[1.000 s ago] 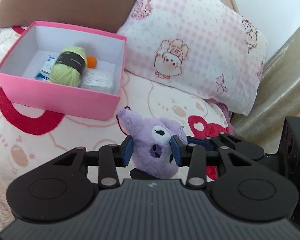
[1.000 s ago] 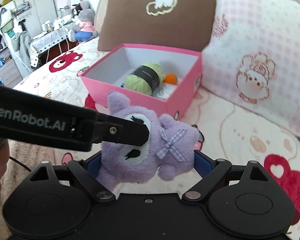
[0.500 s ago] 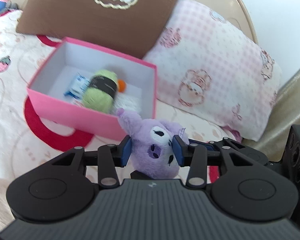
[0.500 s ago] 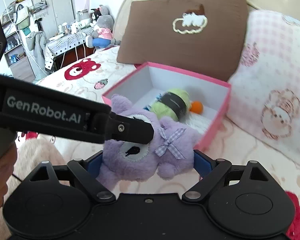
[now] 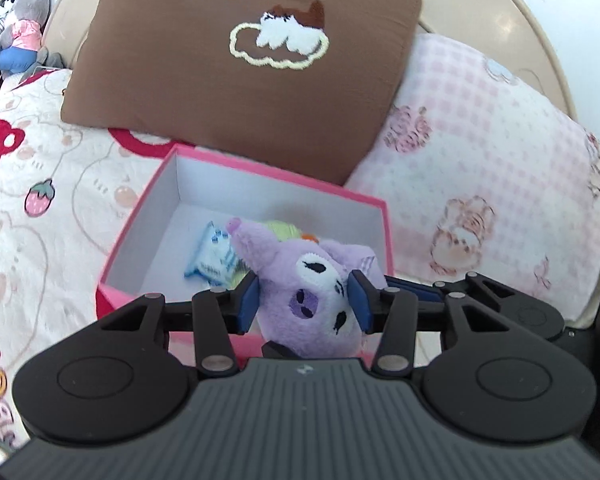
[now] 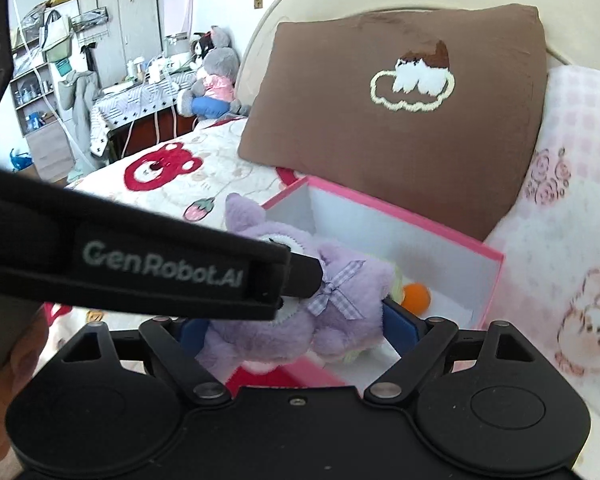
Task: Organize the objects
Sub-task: 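Carry the plush with the left tool over the pink box and lower it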
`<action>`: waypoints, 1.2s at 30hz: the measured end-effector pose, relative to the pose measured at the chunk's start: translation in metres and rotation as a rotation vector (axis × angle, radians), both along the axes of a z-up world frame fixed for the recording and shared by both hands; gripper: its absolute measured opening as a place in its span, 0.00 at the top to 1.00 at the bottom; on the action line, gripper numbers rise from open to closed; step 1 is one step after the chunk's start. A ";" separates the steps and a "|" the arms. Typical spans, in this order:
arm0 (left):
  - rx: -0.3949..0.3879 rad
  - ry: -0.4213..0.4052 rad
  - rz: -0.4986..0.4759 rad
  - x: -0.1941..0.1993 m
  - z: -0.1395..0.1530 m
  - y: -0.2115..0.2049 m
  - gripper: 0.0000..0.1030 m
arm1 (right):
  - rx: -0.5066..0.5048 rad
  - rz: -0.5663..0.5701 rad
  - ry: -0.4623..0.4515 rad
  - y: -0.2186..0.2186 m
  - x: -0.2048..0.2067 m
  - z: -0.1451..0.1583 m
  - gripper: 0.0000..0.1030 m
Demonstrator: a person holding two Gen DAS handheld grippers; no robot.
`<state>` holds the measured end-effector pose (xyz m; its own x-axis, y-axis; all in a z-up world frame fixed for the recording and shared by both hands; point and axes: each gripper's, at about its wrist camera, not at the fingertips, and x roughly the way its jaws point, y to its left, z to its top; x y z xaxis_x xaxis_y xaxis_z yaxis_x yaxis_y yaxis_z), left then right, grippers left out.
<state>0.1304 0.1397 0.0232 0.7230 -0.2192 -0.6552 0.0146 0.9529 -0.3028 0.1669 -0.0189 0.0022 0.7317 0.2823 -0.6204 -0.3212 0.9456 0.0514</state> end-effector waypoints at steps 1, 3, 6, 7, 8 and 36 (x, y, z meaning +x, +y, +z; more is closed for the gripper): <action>-0.006 0.004 0.005 0.007 0.001 0.002 0.56 | -0.006 0.001 -0.002 0.001 0.007 0.000 0.13; -0.029 0.002 0.031 0.020 0.004 0.009 0.55 | -0.014 -0.003 -0.014 0.003 0.022 0.003 0.13; -0.029 -0.012 0.064 0.038 0.011 0.019 0.55 | -0.005 0.015 -0.037 0.006 0.044 0.010 0.13; -0.024 -0.014 0.067 0.045 0.012 0.021 0.55 | -0.001 0.021 -0.036 0.007 0.051 0.011 0.13; -0.020 -0.015 0.066 0.052 0.013 0.024 0.55 | 0.001 0.023 -0.037 0.007 0.060 0.012 0.13; -0.202 0.169 0.124 0.130 -0.081 0.063 0.66 | -0.146 0.166 0.104 0.020 0.146 -0.052 0.27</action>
